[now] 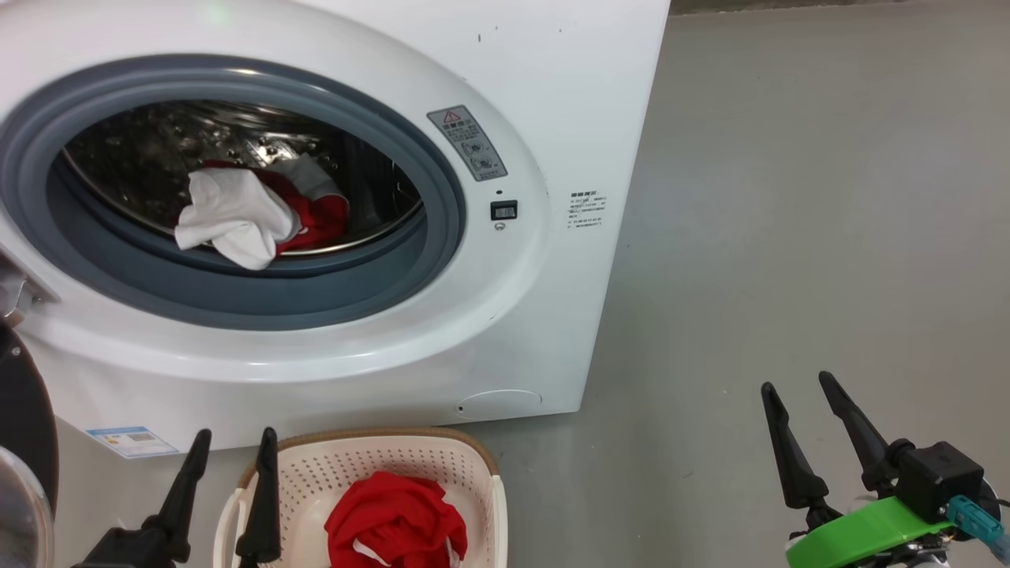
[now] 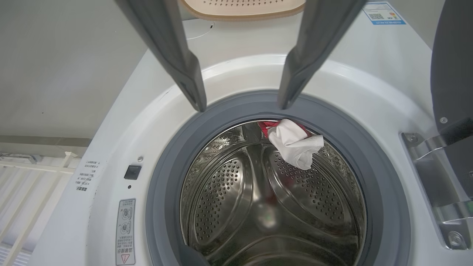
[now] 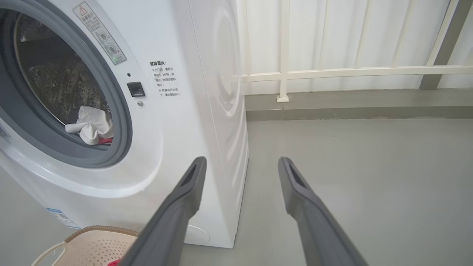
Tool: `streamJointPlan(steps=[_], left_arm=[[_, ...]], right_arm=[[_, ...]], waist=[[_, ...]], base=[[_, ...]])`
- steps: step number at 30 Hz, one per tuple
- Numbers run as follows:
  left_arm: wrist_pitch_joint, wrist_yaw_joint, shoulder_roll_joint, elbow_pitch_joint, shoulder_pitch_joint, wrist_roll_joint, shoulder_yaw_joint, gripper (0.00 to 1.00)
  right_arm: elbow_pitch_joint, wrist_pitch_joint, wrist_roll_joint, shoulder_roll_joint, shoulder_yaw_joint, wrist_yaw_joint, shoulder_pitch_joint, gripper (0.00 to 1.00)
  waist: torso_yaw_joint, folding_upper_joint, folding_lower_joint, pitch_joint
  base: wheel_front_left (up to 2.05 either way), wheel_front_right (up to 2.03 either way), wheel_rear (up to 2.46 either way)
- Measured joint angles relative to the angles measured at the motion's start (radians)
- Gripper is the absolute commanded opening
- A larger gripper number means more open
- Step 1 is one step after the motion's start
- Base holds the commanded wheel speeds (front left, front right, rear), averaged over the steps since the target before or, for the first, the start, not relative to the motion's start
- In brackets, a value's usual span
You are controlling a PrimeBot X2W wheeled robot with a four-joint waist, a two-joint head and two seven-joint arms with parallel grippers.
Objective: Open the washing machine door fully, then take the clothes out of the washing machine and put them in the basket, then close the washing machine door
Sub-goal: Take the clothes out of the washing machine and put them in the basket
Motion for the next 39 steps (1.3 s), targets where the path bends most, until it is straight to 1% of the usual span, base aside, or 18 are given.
streamJointPlan(steps=[16, 20, 25, 31, 34, 39], left_arm=[[0.0, 0.0, -0.004, -0.025, 0.006, 0.0, 0.0, 1.0], [0.0, 0.0, -0.004, -0.011, -0.003, 0.0, -0.005, 1.0], [0.0, 0.0, -0.006, 0.074, -0.078, 0.014, -0.005, 1.0], [0.0, 0.001, -0.006, 0.183, -0.235, 0.066, -0.007, 1.0], [0.0, 0.021, 0.005, 0.249, -0.312, 0.105, -0.013, 1.0], [0.0, 0.063, 0.056, 0.364, -0.434, 0.198, -0.049, 1.0]], right_arm=[[-0.007, 0.0, 0.0, 0.002, -0.012, 0.0, 0.005, 1.0], [-0.01, 0.0, 0.0, 0.006, -0.014, 0.0, 0.004, 1.0], [-0.013, 0.0, -0.001, 0.014, -0.013, 0.0, -0.003, 1.0], [-0.016, 0.0, -0.001, 0.017, 0.002, 0.0, -0.051, 1.0], [-0.016, 0.0, -0.001, 0.02, 0.011, 0.0, -0.071, 1.0], [-0.012, 0.0, -0.001, 0.024, 0.016, 0.0, -0.093, 1.0]], waist=[[-0.004, 0.0, 0.0, 0.013], [-0.003, 0.0, 0.0, 0.027], [-0.002, 0.0, 0.0, 0.059], [-0.007, 0.0, 0.0, 0.117], [-0.013, 0.0, 0.0, 0.146], [-0.028, 0.0, 0.0, 0.182]], base=[[0.0, 0.0, 0.0], [0.0, 0.0, 0.0], [0.0, 0.0, 0.0], [0.0, 0.0, 0.0], [0.0, 0.0, 0.0], [0.0, 0.0, 0.0]])
